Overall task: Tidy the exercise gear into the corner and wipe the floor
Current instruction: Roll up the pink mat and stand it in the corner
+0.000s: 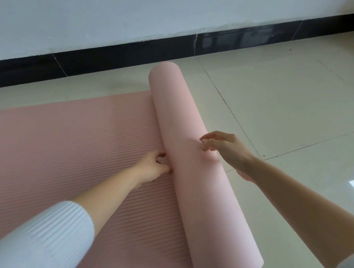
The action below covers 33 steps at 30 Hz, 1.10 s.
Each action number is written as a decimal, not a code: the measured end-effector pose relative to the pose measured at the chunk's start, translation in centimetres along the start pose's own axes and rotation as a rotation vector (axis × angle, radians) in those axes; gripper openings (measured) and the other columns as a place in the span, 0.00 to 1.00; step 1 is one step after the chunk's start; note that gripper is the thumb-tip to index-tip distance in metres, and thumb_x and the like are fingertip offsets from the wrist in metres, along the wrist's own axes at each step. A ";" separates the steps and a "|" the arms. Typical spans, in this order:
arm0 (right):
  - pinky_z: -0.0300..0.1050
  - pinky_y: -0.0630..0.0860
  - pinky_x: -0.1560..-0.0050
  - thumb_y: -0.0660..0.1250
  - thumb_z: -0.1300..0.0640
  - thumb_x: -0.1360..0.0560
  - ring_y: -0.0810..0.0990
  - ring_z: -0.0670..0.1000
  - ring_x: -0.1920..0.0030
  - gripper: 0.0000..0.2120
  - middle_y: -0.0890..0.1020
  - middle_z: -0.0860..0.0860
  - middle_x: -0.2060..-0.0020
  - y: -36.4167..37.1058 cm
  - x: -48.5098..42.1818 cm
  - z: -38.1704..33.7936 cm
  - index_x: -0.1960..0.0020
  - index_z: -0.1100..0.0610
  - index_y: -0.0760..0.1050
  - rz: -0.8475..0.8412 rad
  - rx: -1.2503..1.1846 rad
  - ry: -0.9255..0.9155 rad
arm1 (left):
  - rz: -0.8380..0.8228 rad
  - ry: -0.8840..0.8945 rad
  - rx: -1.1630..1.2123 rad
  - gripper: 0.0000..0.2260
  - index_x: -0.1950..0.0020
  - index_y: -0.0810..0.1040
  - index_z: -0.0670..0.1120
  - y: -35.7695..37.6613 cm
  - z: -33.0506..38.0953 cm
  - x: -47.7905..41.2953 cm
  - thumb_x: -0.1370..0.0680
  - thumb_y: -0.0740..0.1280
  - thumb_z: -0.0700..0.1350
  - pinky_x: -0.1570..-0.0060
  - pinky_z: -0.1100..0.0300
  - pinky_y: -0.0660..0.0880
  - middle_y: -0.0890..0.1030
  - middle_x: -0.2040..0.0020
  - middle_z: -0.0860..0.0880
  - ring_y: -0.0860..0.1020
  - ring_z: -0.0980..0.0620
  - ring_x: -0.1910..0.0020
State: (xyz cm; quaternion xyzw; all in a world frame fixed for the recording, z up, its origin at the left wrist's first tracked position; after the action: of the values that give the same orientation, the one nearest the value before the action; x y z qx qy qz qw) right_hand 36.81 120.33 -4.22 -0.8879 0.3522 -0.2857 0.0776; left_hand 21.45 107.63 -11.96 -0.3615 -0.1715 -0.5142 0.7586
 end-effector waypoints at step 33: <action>0.55 0.80 0.49 0.64 0.59 0.23 0.81 0.57 0.54 0.05 0.78 0.57 0.53 21.5 0.3 -9.1 0.50 0.60 0.75 -0.159 -0.364 0.095 | 0.244 0.137 0.339 0.31 0.36 0.68 0.58 -14.3 -10.1 9.5 0.35 0.76 0.58 0.43 0.59 0.73 0.75 0.41 0.59 0.75 0.59 0.43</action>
State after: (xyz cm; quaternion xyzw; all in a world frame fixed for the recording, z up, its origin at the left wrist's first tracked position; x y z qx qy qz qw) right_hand 19.40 104.80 -3.80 -0.8978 0.3299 -0.2641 -0.1238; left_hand 11.35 91.05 -7.53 -0.2109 -0.1584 -0.4058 0.8751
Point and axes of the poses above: each hand's wrist, its own x-axis away from the middle knuckle, its own y-axis out of the palm, z = x × y, the point moved 9 cm from there along -x, towards the middle knuckle
